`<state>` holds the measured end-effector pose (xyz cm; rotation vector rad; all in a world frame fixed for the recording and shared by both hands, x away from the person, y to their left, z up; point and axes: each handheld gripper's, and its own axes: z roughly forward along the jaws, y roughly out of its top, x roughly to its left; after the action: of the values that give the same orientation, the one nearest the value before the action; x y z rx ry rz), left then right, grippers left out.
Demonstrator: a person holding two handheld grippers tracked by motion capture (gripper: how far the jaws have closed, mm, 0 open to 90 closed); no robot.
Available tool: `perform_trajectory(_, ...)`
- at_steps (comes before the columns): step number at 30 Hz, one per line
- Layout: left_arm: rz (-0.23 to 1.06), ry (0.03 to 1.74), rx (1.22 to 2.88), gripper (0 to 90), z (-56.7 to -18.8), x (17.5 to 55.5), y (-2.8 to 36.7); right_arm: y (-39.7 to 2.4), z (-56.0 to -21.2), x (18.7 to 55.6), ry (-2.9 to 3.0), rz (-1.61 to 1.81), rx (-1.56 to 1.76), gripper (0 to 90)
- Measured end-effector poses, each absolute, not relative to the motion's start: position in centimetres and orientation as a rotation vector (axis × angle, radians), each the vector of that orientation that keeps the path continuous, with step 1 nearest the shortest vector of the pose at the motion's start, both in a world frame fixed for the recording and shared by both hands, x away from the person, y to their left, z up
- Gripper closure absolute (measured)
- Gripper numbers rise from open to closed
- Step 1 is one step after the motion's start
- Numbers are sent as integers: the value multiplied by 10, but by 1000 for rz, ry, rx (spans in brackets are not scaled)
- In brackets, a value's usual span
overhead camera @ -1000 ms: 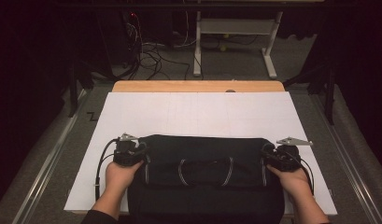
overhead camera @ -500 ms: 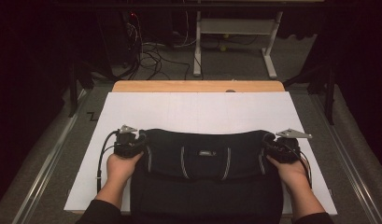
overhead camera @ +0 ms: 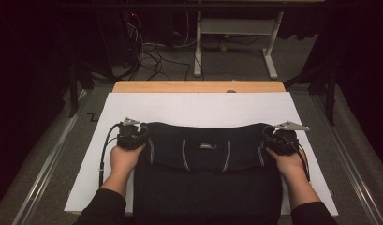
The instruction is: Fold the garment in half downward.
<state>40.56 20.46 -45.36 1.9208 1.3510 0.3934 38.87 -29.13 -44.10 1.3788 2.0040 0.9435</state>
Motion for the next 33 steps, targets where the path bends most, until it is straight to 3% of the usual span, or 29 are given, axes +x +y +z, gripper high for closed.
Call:
perform_trajectory(9, 457, 1353, 1919, 758, -444, 430, 202, -287, -433, 413, 1971, 934, 1365, 771)
perform_trajectory(20, 390, 1410, 1930, 706, -464, 441, 206, -283, -455, 437, 2010, 875, 1440, 744)
perform_trajectory(24, 367, 1435, 1919, 622, -465, 441, 207, -284, -456, 438, 1999, 880, 1456, 686)
perform_trajectory(30, 419, 1464, 1864, 381, -456, 422, 219, -293, -435, 421, 1928, 954, 1463, 466)
perform_trajectory(33, 423, 1446, 1838, 345, -451, 413, 221, -296, -428, 411, 1921, 998, 1451, 439)
